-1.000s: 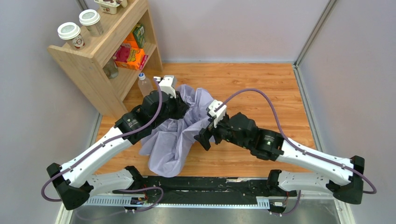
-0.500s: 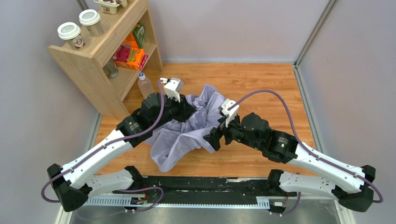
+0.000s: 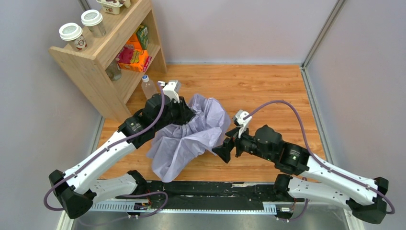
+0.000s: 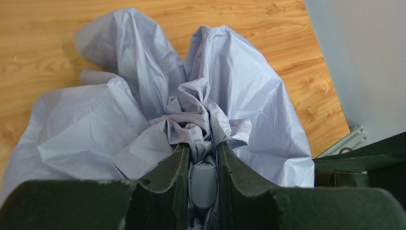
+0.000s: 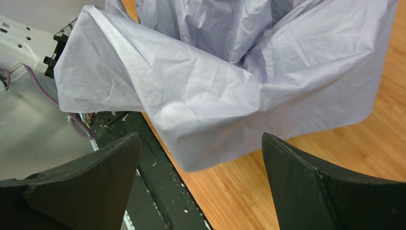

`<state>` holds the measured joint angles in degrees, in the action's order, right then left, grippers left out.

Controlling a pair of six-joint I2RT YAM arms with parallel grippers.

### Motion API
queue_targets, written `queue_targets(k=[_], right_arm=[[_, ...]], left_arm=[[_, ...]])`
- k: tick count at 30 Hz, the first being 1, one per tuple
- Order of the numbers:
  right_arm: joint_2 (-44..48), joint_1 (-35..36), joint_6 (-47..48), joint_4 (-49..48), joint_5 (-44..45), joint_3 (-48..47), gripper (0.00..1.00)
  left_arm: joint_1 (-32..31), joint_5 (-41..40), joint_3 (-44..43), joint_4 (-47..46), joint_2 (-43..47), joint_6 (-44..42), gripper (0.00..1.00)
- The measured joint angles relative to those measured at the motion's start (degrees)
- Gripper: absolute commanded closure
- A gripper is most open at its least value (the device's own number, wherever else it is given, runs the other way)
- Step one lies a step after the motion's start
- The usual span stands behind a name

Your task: Put away the umbrella

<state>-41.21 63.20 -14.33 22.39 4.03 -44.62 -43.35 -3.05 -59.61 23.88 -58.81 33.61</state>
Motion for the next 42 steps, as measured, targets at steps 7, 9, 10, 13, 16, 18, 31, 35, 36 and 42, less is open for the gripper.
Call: queue_targets(k=[7, 9, 10, 13, 16, 18, 31, 35, 36, 42], right_arm=[[-9.4, 2.2, -2.3, -3.8, -1.3, -1.2, 0.0], [-11.3, 4.9, -1.9, -5.0, 1.3, -1.9, 0.0], [-11.9, 5.9, -1.7, -6.2, 2.3, -1.9, 0.0], [-14.4, 7.6, -1.3, -9.3, 5.8, -2.7, 0.0], [-19.3, 7.6, 0.0, -12.9, 10.3, -4.7, 0.0], [-23.5, 7.1, 1.3, -15.4, 12.3, -6.1, 0.0], [-29.3, -1.7, 6.4, -18.0, 2.4, -7.8, 0.0], [-26.7, -5.2, 7.3, -18.9, -5.3, -6.8, 0.0], [-26.2, -5.7, 7.5, -18.9, -6.6, -6.7, 0.0], [-26.2, -8.2, 8.2, -19.6, -11.1, -6.8, 0.0]], left_arm=[[0.3, -5.5, -3.5, 10.9, -2.0, 10.4, 1.0], [0.3, -7.6, -4.7, 13.1, -2.4, 12.6, 1.0], [0.3, -8.5, -5.0, 13.6, -2.5, 13.5, 1.0], [0.4, -10.0, -5.0, 14.2, -2.7, 15.6, 1.0], [0.4, -10.0, -5.1, 14.3, -3.6, 16.7, 1.0], [0.4, -9.5, -5.3, 14.1, -4.3, 17.2, 1.0], [0.8, 1.8, 0.4, 2.3, 0.4, 10.3, 1.0], [1.0, 7.4, 0.9, -1.8, 1.3, 7.7, 1.0], [1.0, 8.9, 0.9, -2.8, 1.3, 7.3, 1.0], [1.8, 15.1, 1.1, -6.3, 0.3, 6.3, 1.0]])
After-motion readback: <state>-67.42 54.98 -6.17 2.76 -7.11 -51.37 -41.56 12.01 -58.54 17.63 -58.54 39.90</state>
